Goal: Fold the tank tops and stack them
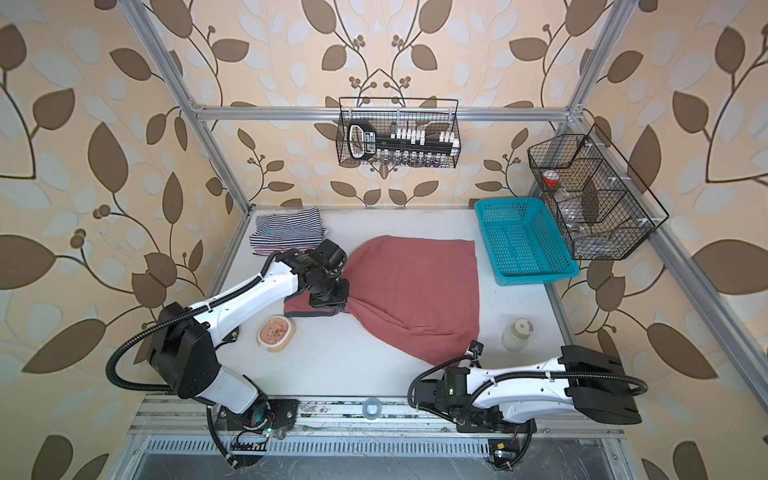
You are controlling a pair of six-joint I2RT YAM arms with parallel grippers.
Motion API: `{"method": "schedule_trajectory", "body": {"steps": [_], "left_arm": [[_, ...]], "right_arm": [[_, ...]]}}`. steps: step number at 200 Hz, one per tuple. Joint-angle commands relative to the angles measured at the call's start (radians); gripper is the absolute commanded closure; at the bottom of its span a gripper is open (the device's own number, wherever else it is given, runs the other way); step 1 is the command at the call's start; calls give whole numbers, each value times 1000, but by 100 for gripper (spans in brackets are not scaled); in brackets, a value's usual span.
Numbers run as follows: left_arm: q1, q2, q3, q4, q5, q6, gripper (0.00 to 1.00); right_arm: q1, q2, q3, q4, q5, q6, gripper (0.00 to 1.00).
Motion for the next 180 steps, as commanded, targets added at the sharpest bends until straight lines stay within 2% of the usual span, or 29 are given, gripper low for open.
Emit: {"method": "schedule_trajectory", "body": {"steps": [1, 40, 76, 130, 158, 180], "left_arm": [[9, -46, -7, -14, 6, 20, 100], [8, -49, -10, -15, 5, 21, 100], [8, -54, -9, -14, 3, 21, 100], [8, -64, 2, -21, -11, 26, 100], [8, -71, 10, -33, -11, 38, 100], [8, -84, 13, -51, -8, 60, 100]], "right_arm": [[-5, -3, -32, -76, -51, 646, 78], [-3, -15, -37, -72, -43, 642, 100], [29, -19, 10, -147, -15, 654, 100], [95, 80, 281, -479, 77, 686, 100], [97, 34, 334, -580, 125, 688, 100], [93, -50, 326, -580, 172, 684, 100]]}}
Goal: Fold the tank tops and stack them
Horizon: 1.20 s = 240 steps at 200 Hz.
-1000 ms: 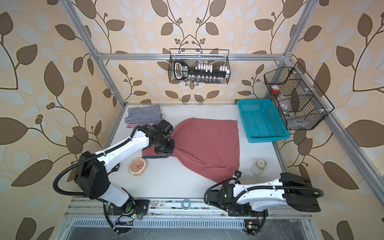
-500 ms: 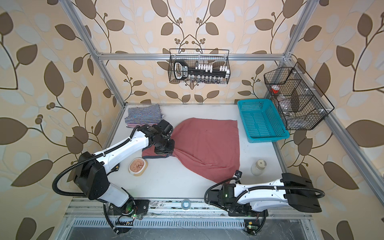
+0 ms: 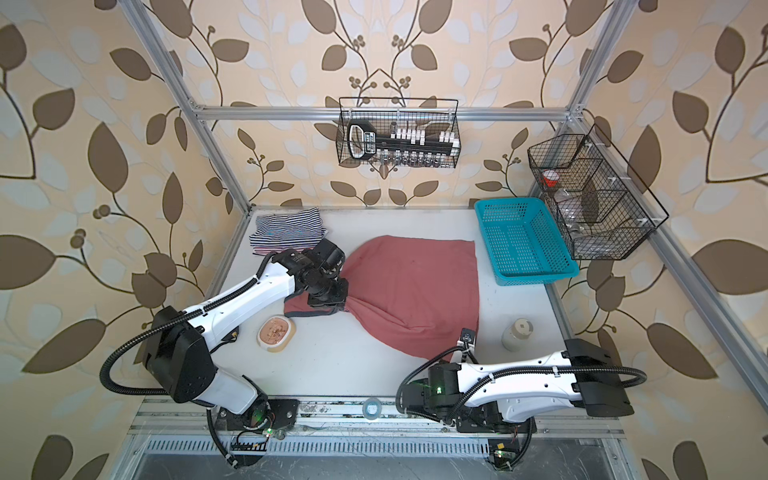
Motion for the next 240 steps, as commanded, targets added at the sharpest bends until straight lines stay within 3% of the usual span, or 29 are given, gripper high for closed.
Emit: {"method": "schedule_trajectory", "body": {"steps": [1, 37, 73, 119, 152, 173, 206, 240], "left_arm": [[8, -54, 13, -42, -8, 43, 100], [5, -69, -5, -87, 30, 91, 100], [-38, -139, -49, -128, 57, 120, 100], [-118, -135, -112, -158, 70, 113, 100], [-128, -126, -140, -183, 53, 101, 100], [-127, -108, -118, -190, 47, 93, 100], [-127, -85, -80, -198, 36, 90, 100], [-127, -16, -35, -206, 24, 95, 100]], "right_arm": [[4, -79, 8, -130, 68, 678, 100], [-20, -206, -1, -132, 150, 646, 100], [-124, -305, 21, -131, 223, 501, 100], [-385, -474, 70, -128, 268, 160, 100], [-590, -568, 107, -72, 262, -138, 100], [-728, -579, 106, 52, 197, -381, 100], [-991, -525, 56, 301, -42, -750, 100], [-1231, -450, 32, 474, -274, -998, 100]]}}
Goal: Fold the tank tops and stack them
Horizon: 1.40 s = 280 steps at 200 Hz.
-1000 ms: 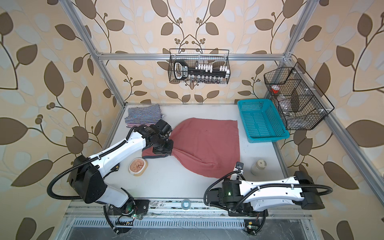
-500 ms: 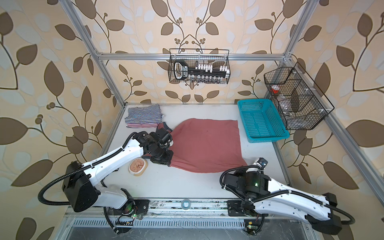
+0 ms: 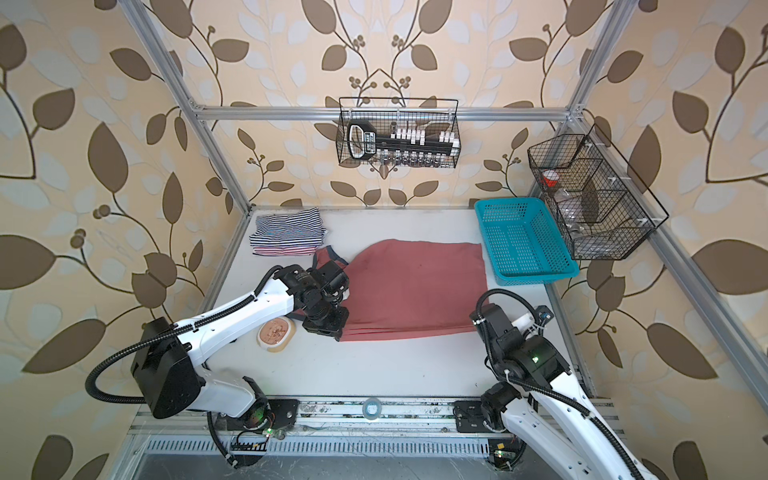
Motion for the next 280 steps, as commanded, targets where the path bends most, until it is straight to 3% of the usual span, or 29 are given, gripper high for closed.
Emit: {"method": "schedule_trajectory", "body": {"steps": [1, 33, 59, 112, 198, 280], "left_arm": [[0, 38, 53, -63, -47, 0, 100], [0, 114, 115, -64, -58, 12, 100], [1, 190, 181, -72, -77, 24, 100], [13, 322, 311, -111, -97, 56, 100], [55, 460, 400, -134, -110, 100, 100], [89, 574, 528, -159, -101, 124, 99]], "right_arm": [[-125, 48, -17, 155, -196, -286, 100], [-284, 180, -4, 221, -399, -466, 100], [-337, 269, 3, 254, -470, -552, 100], [-388, 397, 21, 282, -458, -629, 100], [-437, 568, 98, 319, -426, -682, 100], [-483, 634, 128, 339, -415, -704, 100]]}}
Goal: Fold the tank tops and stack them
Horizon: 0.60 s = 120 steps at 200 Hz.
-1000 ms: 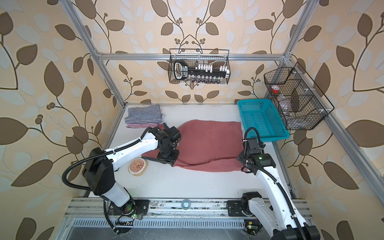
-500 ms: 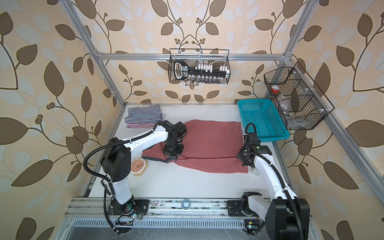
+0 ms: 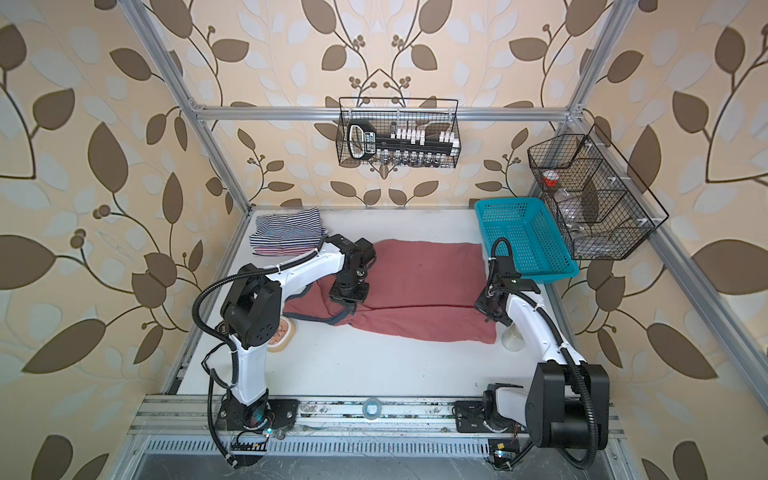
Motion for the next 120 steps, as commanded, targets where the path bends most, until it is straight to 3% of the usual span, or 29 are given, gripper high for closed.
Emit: {"method": "schedule_trajectory", "body": {"steps": [1, 60, 120], "left_arm": [[7, 25, 64, -57, -8, 28, 99], [35, 75, 113, -62, -2, 28, 91], [48, 122, 220, -81, -2, 13, 67]], "right_arm": [[-10, 23, 36, 8, 24, -23, 100], [-12, 102, 51, 32, 21, -27, 100], [-14, 147, 67, 51, 25, -19, 100]]}}
